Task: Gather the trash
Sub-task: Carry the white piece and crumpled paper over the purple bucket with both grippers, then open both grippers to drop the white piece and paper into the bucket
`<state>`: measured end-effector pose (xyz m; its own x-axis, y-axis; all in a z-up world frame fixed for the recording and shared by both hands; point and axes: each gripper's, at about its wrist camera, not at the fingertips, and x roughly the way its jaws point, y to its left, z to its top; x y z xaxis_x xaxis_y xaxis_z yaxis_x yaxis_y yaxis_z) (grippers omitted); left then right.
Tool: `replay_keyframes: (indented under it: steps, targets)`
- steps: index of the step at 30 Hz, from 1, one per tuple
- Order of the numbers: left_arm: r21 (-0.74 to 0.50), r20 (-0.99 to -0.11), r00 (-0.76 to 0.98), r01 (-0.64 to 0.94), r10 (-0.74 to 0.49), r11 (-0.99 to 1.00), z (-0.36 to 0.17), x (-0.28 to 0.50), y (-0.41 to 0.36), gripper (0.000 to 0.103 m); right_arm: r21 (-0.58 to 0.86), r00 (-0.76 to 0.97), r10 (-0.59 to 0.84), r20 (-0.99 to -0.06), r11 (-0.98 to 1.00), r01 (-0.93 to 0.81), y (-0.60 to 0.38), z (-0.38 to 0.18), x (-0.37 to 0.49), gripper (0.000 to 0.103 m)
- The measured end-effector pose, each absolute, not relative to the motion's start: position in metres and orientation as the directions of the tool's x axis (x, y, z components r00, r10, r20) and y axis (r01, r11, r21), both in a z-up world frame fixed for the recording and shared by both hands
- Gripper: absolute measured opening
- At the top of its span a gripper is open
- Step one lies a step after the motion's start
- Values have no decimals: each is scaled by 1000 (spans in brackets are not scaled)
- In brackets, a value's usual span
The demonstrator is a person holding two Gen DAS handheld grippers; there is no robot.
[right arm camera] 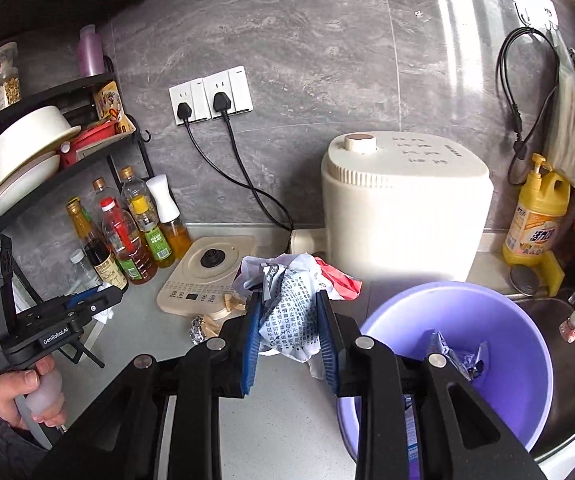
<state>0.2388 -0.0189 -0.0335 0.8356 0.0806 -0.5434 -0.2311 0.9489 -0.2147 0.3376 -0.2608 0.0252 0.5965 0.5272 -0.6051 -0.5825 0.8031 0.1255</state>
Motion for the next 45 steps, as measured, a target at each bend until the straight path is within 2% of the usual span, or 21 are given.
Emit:
replay_keyframes:
  steps: [20,23,24,26,35,45]
  targets:
    - [-188,-511,859,-77,-30,979,-13,262,-73,29,84,736,329,-592,933,-350,-362,32,353,29]
    - [-170,-516,856,-66,-32,983,-12,264,-77,29,89,734,318,-600,938,-334,-365,20,355,34]
    - [-164,-517,856,-63,-31,984,-11,265,-77,29,91,733,313,-603,941,-327,-366,14,357,48]
    - [-162,-513,858,-60,-32,985,-8,268,-77,29,99,731,298,-613,948,-303,-369,4,359,67]
    - [-184,-502,858,13,-105,983,-2,284,-98,29,125,747,290,-598,955,-270,-384,7,349,71]
    - [-183,-512,813,213,-278,960,-5,324,-171,29,139,783,234,-576,972,-188,-423,19,318,74]
